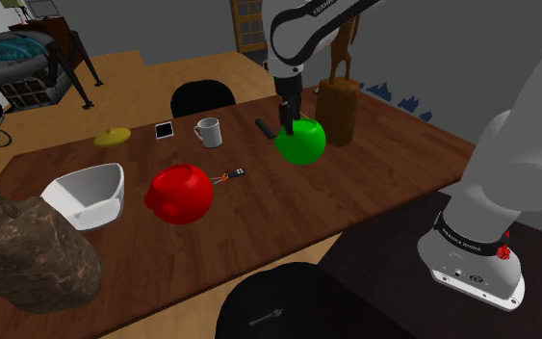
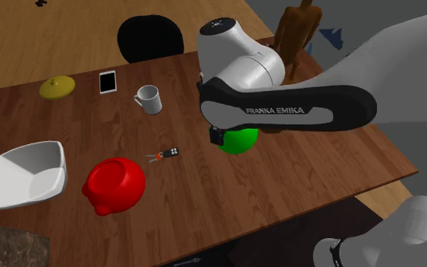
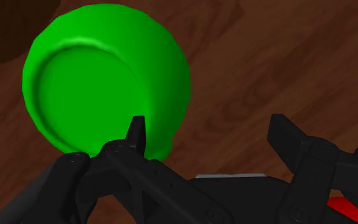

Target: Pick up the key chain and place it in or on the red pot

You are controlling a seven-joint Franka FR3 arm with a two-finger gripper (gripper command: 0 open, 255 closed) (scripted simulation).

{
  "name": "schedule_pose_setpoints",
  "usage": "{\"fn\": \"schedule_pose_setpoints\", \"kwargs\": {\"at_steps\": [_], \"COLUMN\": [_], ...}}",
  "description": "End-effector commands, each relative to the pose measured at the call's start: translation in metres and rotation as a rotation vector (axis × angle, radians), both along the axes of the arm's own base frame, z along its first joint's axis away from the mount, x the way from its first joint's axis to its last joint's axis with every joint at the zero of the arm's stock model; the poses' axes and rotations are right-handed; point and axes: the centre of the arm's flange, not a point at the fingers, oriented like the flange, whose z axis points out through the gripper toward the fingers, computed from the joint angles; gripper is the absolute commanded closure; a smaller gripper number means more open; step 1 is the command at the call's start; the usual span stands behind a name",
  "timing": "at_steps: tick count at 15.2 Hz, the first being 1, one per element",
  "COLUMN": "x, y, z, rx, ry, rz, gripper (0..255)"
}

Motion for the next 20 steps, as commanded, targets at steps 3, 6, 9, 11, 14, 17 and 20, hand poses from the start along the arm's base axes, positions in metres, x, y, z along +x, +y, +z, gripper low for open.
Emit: {"fn": "schedule_pose_setpoints", "kwargs": {"at_steps": [3,6,9,11,14,17,20], "x": [0.037,0.063,0.087,0.103,0.125,0.145,0.161], "y": [0.022,0.042,0.064,0.079,0.104,0.130,0.155], "z": [-0.028,-0.048,-0.068,-0.081,-0.101,-0.120,-0.136], "rx": [0.009,0.015,0.022,0.026,0.033,0.039,0.045], "ry": [-0.007,-0.012,-0.016,-0.020,-0.024,-0.029,-0.033], "rz": [0.097,0.168,0.240,0.288,0.359,0.431,0.493], "gripper": [0,0,0,0,0,0,0]}}
